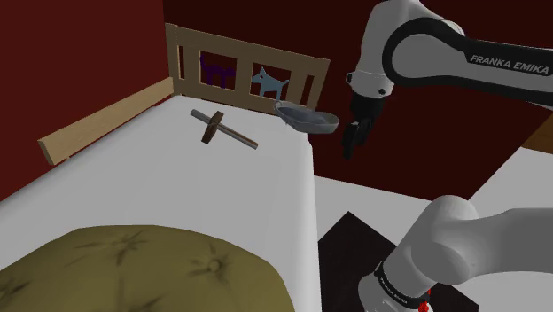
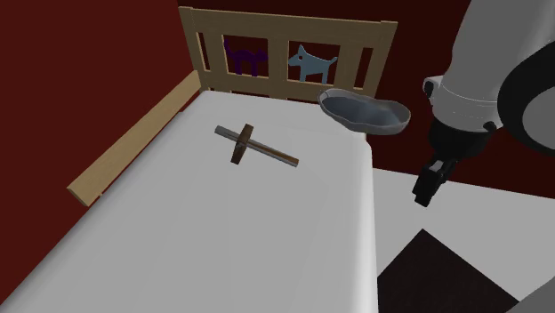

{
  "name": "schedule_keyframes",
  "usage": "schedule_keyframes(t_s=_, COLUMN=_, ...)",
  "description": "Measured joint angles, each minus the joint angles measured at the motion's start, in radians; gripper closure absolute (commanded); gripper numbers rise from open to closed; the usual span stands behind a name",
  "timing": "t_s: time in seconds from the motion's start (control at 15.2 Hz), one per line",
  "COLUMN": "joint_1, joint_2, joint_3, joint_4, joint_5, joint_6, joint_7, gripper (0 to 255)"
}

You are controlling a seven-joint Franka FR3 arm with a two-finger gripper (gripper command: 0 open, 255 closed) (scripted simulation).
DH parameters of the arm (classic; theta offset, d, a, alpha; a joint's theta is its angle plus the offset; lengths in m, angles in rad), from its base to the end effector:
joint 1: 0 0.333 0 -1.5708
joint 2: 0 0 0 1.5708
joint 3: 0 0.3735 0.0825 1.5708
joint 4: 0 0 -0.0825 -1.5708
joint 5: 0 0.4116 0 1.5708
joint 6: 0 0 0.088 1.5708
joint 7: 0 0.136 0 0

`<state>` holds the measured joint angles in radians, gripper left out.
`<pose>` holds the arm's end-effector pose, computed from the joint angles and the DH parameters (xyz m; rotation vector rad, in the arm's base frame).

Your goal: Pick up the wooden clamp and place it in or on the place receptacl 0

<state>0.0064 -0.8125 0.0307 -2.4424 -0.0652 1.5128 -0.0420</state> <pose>0.2729 0.0035 0.5628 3.0479 0.1041 -0.1802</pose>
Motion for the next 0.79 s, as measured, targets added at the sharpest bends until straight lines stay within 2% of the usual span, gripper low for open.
schedule_keyframes(t_s=0.13, joint_1=0.002, joint_2=0.013, joint_3=-0.005, joint_4=0.001, joint_5=-0.002, joint_6=0.017, joint_7=-0.009, gripper=0)
schedule_keyframes(t_s=0.46, joint_1=0.026, joint_2=0.136, joint_3=-0.029, joint_4=0.008, joint_5=0.004, joint_6=0.189, joint_7=-0.073, gripper=0)
schedule_keyframes(t_s=0.79, joint_1=0.057, joint_2=0.287, joint_3=-0.054, joint_4=0.068, joint_5=0.021, joint_6=0.345, joint_7=-0.153, gripper=0)
